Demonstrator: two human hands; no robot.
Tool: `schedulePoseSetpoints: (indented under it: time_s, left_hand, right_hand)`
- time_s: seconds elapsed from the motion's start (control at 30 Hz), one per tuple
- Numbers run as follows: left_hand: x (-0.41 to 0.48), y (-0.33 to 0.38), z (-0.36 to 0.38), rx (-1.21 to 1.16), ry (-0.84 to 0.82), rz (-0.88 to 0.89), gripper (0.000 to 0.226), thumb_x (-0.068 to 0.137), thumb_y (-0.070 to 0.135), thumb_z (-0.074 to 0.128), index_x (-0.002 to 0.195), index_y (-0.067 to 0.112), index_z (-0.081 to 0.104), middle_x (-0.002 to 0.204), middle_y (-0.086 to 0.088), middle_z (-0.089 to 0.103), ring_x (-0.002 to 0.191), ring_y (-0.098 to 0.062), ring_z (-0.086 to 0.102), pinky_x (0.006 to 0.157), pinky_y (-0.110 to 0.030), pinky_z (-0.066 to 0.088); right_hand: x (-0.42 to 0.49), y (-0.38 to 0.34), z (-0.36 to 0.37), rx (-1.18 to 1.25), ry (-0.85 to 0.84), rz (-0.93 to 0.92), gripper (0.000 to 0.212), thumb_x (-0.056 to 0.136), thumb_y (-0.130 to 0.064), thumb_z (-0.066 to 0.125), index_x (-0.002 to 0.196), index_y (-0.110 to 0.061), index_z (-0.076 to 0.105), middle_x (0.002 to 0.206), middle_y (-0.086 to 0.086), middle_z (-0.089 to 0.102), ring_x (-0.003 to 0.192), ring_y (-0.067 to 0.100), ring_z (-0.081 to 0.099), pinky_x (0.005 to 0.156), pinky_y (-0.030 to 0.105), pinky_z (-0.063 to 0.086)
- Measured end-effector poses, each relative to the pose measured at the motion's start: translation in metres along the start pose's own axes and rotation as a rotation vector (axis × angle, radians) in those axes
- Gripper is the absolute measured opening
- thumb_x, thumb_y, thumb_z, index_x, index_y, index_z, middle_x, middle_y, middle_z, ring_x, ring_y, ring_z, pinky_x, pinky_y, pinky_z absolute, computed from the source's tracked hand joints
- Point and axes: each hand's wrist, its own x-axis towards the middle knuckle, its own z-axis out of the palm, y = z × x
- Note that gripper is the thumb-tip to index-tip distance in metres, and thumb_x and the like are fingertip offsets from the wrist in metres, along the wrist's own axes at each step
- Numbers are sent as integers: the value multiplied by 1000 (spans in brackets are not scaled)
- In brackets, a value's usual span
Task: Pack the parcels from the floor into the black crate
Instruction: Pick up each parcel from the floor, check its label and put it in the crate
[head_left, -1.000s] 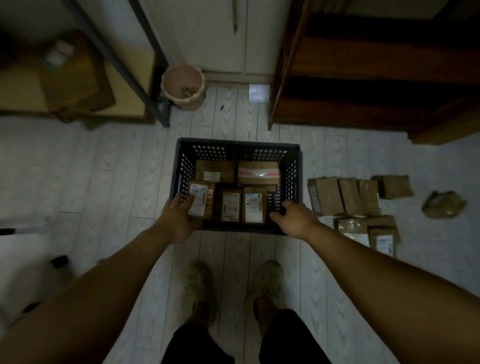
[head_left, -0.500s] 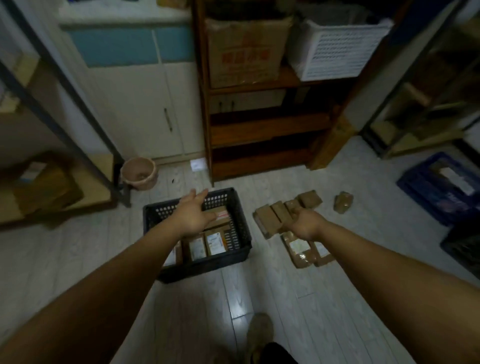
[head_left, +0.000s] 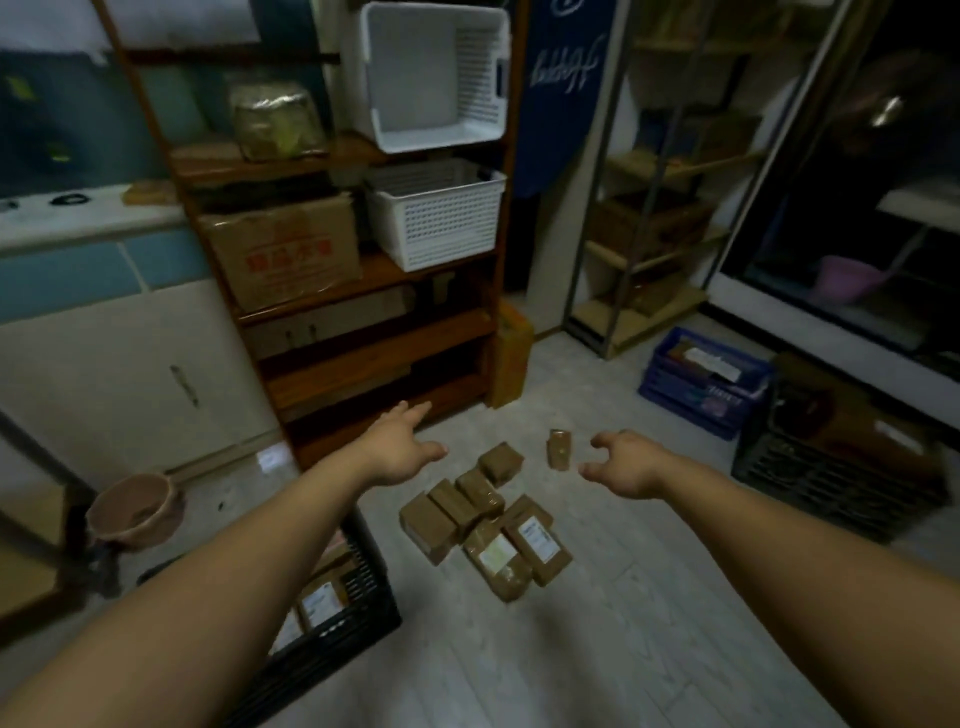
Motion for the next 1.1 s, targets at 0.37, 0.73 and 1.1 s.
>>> schedulePoseSetpoints:
  time_s: [0.37,0.73,1.1]
  left_hand:
    - [46,137,127,-30,-86,-40,72,90,39,56,149,30,15,160,-2,5,146,-27,12,117,-43,17]
    - [171,83,148,-4,-180,-212,87,75,71,51,147,32,23,153,-5,28,136,-27,34,113,-46,28]
    - [272,40,194,-181,-185,-442,54,92,28,58,140,14,39,146,-9,40,131,-24,40,107,-28,30]
  right_hand:
    - [31,187,-40,52,-83,21,72,92,-52,49,149,-16,26,155,11,23,138,30,33,112,39,31]
    - [171,179,-38,176,-235,15,68,92,-46,53,148,-14,29,152,11,33,136,28,38,110,35,32]
    - [337,175,-15,125,-443,-26,64,95,-44,49,149,-17,26,153,10,31,136,24,37,105,28,34]
